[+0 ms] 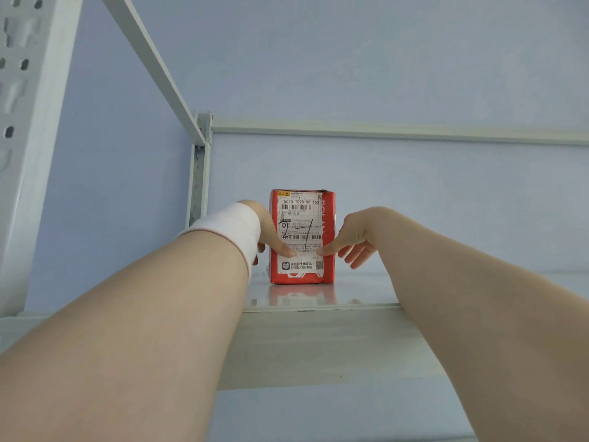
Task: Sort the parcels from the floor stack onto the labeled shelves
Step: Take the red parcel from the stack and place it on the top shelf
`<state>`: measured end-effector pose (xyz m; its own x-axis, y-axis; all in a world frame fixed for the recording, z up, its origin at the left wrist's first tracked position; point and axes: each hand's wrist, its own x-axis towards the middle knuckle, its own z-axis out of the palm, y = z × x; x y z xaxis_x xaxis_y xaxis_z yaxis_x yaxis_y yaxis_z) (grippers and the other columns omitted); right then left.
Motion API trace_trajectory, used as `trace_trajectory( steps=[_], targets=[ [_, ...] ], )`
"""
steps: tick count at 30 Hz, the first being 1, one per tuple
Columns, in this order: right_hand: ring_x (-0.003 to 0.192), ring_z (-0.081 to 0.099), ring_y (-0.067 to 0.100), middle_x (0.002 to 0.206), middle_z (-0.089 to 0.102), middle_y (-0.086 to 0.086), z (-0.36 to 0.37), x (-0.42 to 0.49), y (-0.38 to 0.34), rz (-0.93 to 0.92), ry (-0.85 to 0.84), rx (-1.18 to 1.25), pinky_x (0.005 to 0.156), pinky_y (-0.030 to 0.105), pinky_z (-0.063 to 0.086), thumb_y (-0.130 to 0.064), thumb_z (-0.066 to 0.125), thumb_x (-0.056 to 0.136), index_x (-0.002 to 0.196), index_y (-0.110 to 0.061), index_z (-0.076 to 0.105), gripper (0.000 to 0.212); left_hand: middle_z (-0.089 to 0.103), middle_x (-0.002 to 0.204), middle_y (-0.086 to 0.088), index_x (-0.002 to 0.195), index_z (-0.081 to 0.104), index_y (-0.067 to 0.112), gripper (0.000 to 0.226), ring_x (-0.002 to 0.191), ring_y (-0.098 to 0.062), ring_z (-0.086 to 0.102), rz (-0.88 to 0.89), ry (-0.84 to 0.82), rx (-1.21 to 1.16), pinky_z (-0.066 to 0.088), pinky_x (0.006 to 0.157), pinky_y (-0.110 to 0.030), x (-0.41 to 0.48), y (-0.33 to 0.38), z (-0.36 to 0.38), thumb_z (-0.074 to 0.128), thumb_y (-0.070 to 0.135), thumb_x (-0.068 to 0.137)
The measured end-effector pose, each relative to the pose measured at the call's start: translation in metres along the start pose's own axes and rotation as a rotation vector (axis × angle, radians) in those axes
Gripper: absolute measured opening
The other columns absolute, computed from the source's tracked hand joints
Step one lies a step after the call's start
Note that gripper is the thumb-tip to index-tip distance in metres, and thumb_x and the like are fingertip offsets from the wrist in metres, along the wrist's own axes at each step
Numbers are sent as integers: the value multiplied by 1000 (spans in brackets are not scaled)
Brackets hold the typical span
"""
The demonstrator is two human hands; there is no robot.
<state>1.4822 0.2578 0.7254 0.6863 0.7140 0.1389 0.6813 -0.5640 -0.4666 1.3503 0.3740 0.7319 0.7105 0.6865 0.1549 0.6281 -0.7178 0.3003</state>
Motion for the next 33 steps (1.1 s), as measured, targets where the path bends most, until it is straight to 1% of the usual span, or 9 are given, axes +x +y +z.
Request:
trace_trajectory(
  steps=[2,5,9,14,19,25,28,31,33],
  targets=[
    [112,60,27,125,58,9,-1,-7,1,-6,24,-47,98,46,48,-43,75,73,133,-7,45,76,57,129,-4,134,44,12,73,106,-21,65,16,-14,26,50,97,-41,-2,-1,-3,74,42,75],
    [115,58,26,131,56,7,-2,-24,3,-43,77,-109,100,45,46,-49,70,76,139,-7,38,83,54,133,-2,135,45,9,78,111,-20,62,-28,-5,130,46,101,-40,-17,-5,-5,72,49,74],
    [115,58,27,132,55,7,-5,-53,9,-84,113,-155,101,44,46,-54,66,78,142,-5,33,87,59,129,-3,130,50,6,76,110,-20,63,-69,48,143,48,99,-38,-39,-4,-3,69,53,74],
    [121,52,28,134,53,7,-14,-92,25,-142,164,-186,103,43,42,-52,64,80,139,-5,39,79,54,133,-2,132,47,7,64,109,-20,63,-34,184,102,49,98,-38,-90,15,1,60,48,84],
    [121,50,30,130,49,5,-12,-125,46,-182,183,-172,102,43,42,-54,66,78,141,-9,36,83,59,126,-6,133,47,8,67,110,-22,61,-58,259,115,49,97,-36,-137,30,16,58,53,84],
    [120,48,26,143,41,4,-18,-184,61,-308,234,-121,105,37,37,-47,60,85,141,-11,38,70,54,130,-9,128,53,4,58,116,-29,54,-39,326,125,42,96,-32,-208,37,22,50,49,90],
    [122,46,21,141,46,3,-18,-213,59,-395,246,-49,108,36,33,-43,62,86,139,-10,41,66,54,116,-7,108,57,7,40,107,-23,51,-11,396,99,37,92,-29,-239,28,19,50,44,92],
    [128,44,22,136,50,4,-10,-240,53,-447,261,-55,108,35,33,-40,63,86,135,-11,46,59,52,135,-6,129,52,10,46,123,-24,48,8,445,54,35,103,-31,-268,21,22,52,38,92],
    [124,47,22,132,54,4,1,-255,46,-491,279,-48,105,34,36,-39,64,85,132,-12,49,56,51,137,-7,132,49,10,48,125,-24,48,33,472,29,35,104,-31,-286,15,28,53,35,92]
  ],
)
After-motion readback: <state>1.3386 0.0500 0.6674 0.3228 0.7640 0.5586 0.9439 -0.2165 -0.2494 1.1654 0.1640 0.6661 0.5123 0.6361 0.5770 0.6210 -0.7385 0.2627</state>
